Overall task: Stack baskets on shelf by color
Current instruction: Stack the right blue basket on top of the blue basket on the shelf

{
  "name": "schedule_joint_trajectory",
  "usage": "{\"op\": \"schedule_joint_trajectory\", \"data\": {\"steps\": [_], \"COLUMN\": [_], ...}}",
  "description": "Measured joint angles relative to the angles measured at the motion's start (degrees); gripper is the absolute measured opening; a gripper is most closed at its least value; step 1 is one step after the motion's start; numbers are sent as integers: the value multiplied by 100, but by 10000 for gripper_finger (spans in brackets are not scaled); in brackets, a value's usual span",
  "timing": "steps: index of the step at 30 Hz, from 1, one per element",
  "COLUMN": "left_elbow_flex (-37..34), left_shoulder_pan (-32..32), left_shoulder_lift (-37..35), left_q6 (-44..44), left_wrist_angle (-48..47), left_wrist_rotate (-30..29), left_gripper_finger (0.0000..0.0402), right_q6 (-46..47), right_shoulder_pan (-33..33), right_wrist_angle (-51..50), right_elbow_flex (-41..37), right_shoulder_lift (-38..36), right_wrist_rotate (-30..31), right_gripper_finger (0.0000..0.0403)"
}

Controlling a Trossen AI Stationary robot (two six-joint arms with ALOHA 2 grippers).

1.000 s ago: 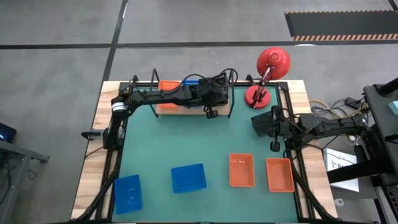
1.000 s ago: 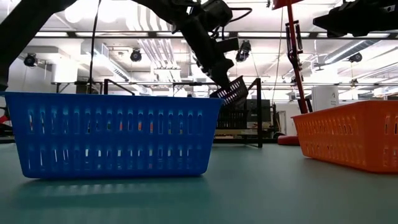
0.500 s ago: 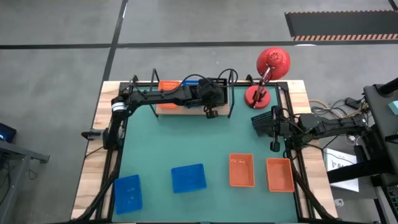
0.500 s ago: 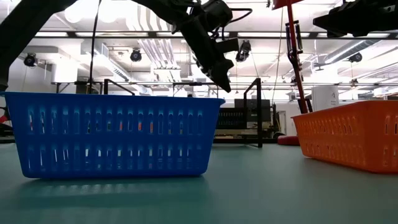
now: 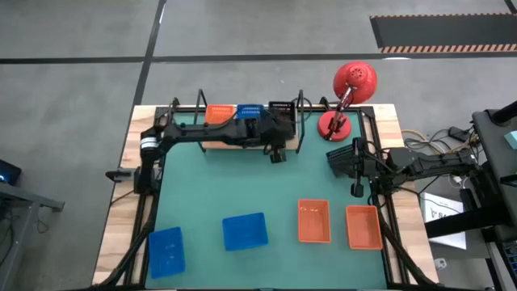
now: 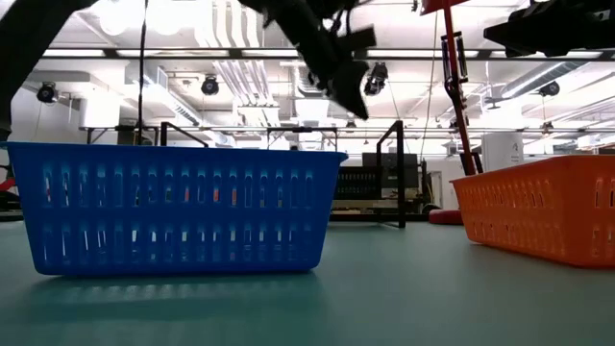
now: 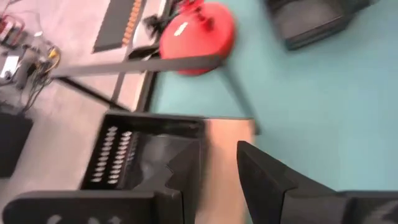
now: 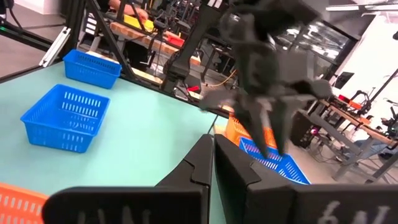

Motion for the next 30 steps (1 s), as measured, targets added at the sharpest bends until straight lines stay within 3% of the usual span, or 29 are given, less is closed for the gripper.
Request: {"op": "schedule_joint_trajectory", "data": {"steps": [8, 13, 23, 30], "left_elbow_flex": [-227, -604, -1326, -1460], "left_shoulder_pan": [-941, -1588, -2577, -3083], "left_shoulder_lift": [-326, -540, -1132, -1403], "left_q6": [-50, -536, -2650, -3969], "left_wrist_angle": [-402, -454, -711, -1250], "left_wrist_rotate": [207, 288, 299, 408], "left_gripper_finger": [89, 89, 89, 89], "right_q6": [-36, 53, 237, 438], "right_shoulder_pan": [0, 0, 0, 2], "right_wrist_angle": [47, 48, 51, 143], "right_elbow_flex": [0, 0, 0, 0], "right_shoulder_lift": [42, 55, 81, 125], "right_wrist_rotate": [9, 9, 3, -3], "right_gripper_finger": [9, 9, 9, 9]}}
